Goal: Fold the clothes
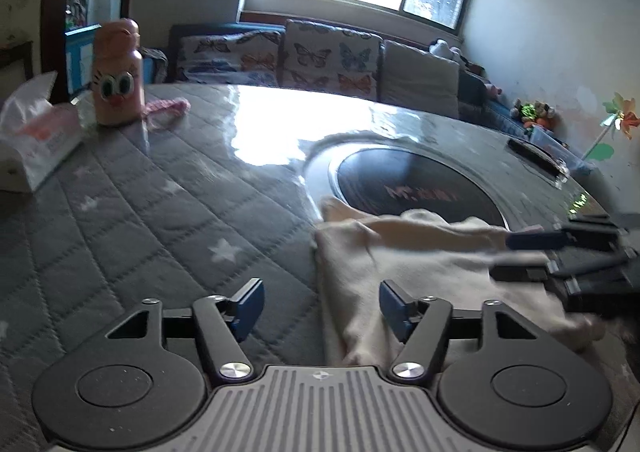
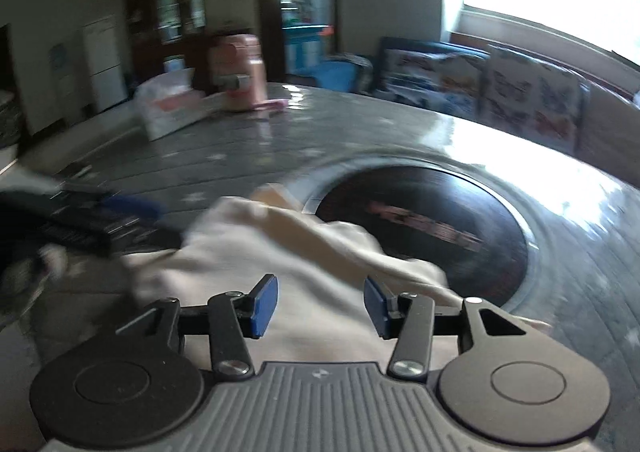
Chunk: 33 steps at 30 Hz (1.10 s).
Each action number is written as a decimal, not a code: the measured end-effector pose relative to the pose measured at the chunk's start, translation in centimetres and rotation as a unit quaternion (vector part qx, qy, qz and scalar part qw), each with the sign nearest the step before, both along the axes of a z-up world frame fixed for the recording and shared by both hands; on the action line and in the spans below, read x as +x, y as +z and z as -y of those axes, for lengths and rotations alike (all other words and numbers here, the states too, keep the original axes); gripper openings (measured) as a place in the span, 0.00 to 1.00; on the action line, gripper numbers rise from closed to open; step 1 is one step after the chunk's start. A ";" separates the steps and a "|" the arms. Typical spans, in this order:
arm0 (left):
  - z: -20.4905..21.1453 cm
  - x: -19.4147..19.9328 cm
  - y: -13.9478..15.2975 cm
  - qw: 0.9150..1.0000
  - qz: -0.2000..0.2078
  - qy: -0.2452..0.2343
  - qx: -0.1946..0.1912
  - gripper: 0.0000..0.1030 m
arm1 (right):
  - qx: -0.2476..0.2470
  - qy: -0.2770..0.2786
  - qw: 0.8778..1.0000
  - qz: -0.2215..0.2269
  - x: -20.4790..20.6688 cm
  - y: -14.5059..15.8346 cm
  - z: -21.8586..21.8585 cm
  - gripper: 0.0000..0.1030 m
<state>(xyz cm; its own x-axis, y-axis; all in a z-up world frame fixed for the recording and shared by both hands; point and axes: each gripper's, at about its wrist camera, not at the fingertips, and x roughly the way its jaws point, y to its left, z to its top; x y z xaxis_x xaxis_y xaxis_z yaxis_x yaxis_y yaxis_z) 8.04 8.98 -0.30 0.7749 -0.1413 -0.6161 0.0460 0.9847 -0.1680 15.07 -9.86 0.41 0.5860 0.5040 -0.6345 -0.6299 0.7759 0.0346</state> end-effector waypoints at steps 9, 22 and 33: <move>-1.9 0.8 1.2 0.999 0.002 0.032 -0.011 0.90 | -0.049 0.124 0.991 0.029 -3.8 -0.4 -7.1 0.50; -2.6 2.1 0.3 0.992 -0.047 0.018 -0.119 0.89 | -0.080 0.138 0.985 0.059 -5.3 -1.6 -10.2 0.20; -2.3 4.1 -1.2 0.957 -0.124 0.031 -0.259 0.73 | -0.001 0.108 0.993 0.044 -4.8 1.5 -6.7 0.14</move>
<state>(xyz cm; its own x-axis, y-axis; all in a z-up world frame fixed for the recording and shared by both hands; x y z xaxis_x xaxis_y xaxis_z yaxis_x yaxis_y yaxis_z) 12.15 11.29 -1.52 0.6315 -0.4353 -0.6417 -0.1145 0.7661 -0.6324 10.30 -3.18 1.94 0.5180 0.6225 -0.5867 -0.7822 0.6223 -0.0303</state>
